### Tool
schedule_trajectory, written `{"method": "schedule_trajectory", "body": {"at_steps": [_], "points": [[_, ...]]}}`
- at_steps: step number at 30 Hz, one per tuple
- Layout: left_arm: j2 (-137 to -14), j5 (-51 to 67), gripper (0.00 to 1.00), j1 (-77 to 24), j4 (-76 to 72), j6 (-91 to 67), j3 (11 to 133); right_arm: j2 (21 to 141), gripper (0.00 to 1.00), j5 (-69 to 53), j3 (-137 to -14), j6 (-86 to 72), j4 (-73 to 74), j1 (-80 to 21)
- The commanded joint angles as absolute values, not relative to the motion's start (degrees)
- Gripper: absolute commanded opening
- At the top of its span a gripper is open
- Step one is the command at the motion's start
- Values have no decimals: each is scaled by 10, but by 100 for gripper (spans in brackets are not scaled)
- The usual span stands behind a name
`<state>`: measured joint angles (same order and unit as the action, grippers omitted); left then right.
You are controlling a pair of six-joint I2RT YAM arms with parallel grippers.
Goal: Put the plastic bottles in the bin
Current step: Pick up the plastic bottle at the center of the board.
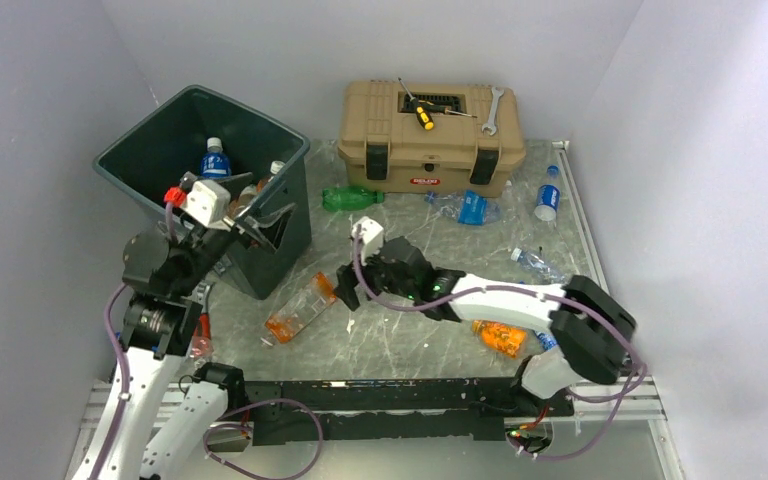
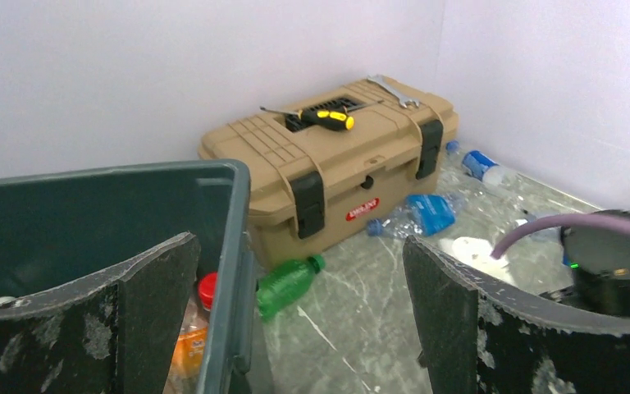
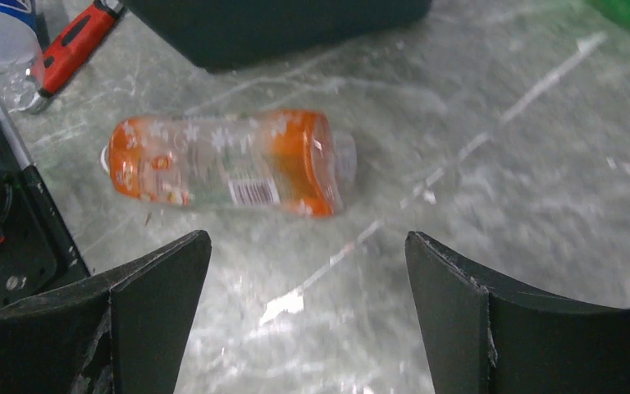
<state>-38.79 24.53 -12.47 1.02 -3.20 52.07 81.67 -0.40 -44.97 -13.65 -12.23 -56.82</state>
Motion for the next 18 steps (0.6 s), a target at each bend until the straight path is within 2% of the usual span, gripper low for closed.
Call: {"method": "schedule_trajectory", "body": {"at_steps": [1, 9, 18], "points": [[-345, 195, 99, -139, -66, -8, 494, 904, 91, -48, -526, -76, -228, -561], [-309, 150, 100, -187, -65, -11, 471, 1032, 86, -83, -627, -35, -213, -554], [-306, 158, 99, -188, -72, -26, 467, 1087, 83, -108, -658, -35, -189, -554]]}}
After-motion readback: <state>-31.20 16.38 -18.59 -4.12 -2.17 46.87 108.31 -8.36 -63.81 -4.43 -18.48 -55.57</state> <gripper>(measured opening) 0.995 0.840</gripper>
